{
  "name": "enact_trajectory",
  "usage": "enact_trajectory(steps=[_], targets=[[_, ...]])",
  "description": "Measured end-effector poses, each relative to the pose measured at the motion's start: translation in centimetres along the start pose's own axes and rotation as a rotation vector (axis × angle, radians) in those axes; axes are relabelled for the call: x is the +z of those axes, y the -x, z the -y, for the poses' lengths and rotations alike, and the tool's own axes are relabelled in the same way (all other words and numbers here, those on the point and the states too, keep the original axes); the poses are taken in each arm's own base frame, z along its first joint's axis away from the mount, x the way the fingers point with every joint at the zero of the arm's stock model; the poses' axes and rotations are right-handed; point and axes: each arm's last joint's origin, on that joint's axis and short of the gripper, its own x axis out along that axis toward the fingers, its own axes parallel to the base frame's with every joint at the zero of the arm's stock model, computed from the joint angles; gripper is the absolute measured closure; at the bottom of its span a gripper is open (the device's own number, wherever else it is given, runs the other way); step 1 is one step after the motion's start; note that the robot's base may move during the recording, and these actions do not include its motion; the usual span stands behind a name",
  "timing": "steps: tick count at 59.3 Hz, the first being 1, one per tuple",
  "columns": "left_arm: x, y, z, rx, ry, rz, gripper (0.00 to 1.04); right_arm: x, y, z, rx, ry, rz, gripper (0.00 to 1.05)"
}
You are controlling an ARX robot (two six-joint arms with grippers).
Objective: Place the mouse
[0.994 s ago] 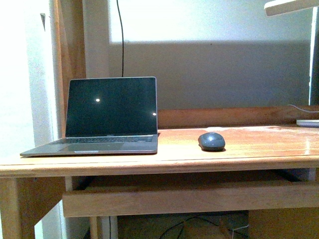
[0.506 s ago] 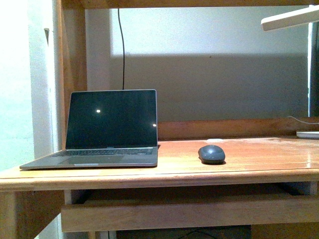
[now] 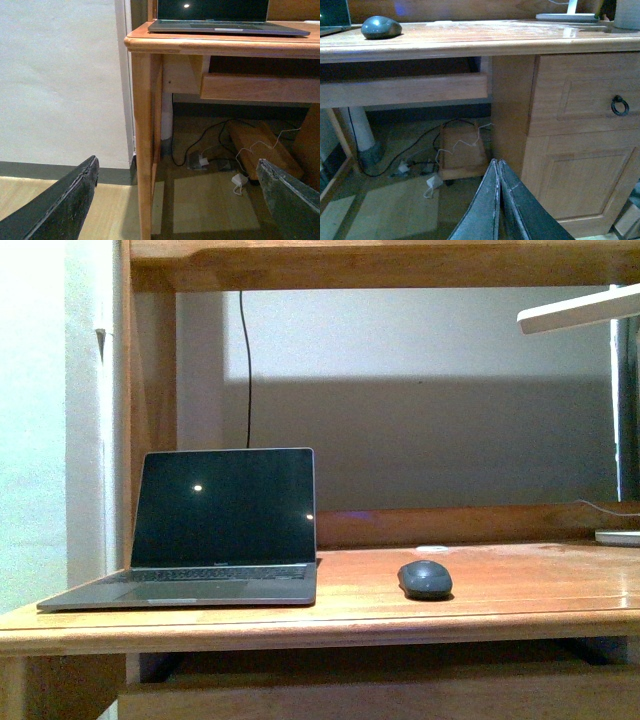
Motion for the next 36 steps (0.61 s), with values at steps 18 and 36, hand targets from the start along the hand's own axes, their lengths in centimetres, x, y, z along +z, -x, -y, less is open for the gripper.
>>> enact_trajectory(steps=[18,36], targets=[[0.00,0.00,0.00,0.000,0.000,0.000,0.08,0.00,0.00,0.00,0.000,0.002,0.000,0.52],[0.00,0.00,0.00,0.000,0.000,0.000,0.08,0.00,0.00,0.00,0.000,0.002,0.000,0.06]])
